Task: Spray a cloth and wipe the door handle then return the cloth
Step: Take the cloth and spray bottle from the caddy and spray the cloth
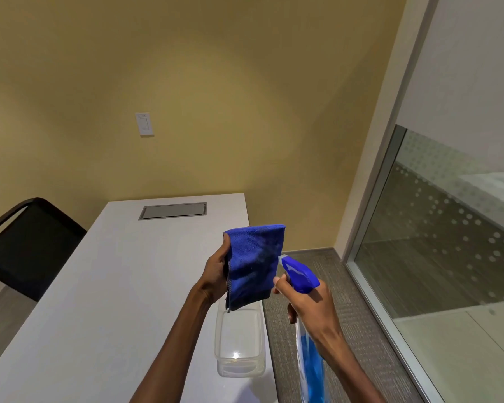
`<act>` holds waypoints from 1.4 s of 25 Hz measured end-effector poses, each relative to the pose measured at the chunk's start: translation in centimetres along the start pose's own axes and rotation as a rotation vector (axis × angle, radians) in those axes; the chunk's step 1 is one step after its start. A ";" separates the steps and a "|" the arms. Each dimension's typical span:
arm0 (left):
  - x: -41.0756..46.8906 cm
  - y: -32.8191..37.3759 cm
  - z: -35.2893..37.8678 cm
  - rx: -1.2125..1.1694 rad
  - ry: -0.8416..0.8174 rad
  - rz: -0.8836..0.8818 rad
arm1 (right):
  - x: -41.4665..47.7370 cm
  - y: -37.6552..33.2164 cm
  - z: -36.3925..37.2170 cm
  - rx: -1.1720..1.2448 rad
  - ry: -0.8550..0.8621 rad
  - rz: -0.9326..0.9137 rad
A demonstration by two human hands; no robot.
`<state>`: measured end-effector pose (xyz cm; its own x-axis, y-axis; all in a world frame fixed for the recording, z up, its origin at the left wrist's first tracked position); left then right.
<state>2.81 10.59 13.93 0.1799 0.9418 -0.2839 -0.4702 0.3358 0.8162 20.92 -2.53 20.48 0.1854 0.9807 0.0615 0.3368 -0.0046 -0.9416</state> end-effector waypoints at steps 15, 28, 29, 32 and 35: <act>1.5 5.4 -8.0 -0.112 0.091 0.080 | 10.8 8.4 12.6 0.005 0.118 0.094; 4.3 5.4 -10.7 -0.210 0.070 0.017 | 15.1 17.9 19.8 0.000 -0.132 0.481; 4.5 5.3 -10.6 -0.218 0.061 0.014 | 15.4 17.6 19.6 -0.074 -0.132 0.450; 4.9 5.1 -10.1 -0.231 0.032 -0.003 | 16.3 16.8 18.9 -0.135 -0.030 0.333; 4.9 4.8 -9.2 -0.213 0.031 -0.001 | 16.3 16.7 18.8 -0.141 -0.096 0.281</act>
<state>-6.55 16.98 11.82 0.1556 0.9403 -0.3026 -0.6428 0.3290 0.6918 12.23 17.09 -0.47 0.2034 0.9512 -0.2321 0.4108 -0.2981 -0.8616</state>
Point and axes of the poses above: each hand's wrist, its own x-axis towards the middle knuckle, its own z-axis out of the palm, y = z × x, the point moved 6 cm from there along x, towards the middle knuckle, and after that the axes turned 13 degrees about -x, right-handed, at the moved point
